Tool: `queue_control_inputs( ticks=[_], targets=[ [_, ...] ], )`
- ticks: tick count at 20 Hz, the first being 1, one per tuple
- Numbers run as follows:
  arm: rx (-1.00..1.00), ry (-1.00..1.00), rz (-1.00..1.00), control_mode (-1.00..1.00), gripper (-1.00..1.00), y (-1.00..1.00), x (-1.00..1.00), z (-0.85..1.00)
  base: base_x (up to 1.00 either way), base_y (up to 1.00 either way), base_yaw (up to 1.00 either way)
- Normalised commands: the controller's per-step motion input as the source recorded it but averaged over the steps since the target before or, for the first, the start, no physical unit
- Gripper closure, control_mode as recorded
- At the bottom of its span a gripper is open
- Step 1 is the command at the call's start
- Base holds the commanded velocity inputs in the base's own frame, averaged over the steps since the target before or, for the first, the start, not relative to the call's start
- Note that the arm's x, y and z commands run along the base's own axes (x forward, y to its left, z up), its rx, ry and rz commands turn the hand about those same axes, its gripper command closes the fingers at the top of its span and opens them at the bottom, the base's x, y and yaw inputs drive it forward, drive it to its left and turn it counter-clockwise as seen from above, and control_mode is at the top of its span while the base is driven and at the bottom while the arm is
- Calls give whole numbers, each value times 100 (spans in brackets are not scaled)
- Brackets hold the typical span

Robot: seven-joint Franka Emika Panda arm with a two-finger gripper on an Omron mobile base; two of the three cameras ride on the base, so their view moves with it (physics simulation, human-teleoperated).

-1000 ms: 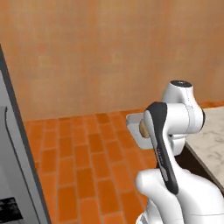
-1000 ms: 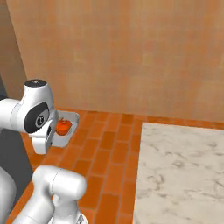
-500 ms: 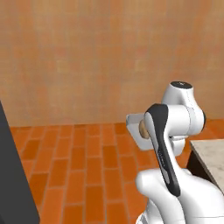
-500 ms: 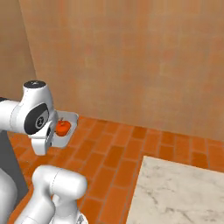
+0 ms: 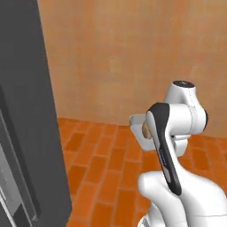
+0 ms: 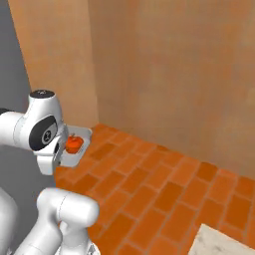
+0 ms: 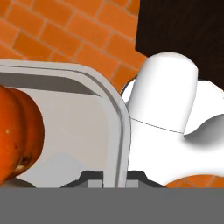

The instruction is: Take the meat container that has the chicken drumstick and place it on the second highest rack of the freezer. Then take the vegetable container that has the squash and sweet potato and place it on the highest rack of the freezer.

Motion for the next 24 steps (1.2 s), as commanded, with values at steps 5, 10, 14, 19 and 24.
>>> queue_control_inputs(
  ticks=[5, 10, 14, 19, 24],
  targets=[
    [0, 0, 0, 100, 100, 0, 0, 0, 40, -19, 73],
    [0, 0, 0, 100, 100, 0, 0, 0, 17, -29, 72],
    [0, 0, 0, 100, 100, 0, 0, 0, 6, -19, 72],
    [0, 0, 0, 100, 100, 0, 0, 0, 8, -18, 71],
    [0, 0, 0, 100, 100, 0, 0, 0, 11, -24, 68]
  ],
)
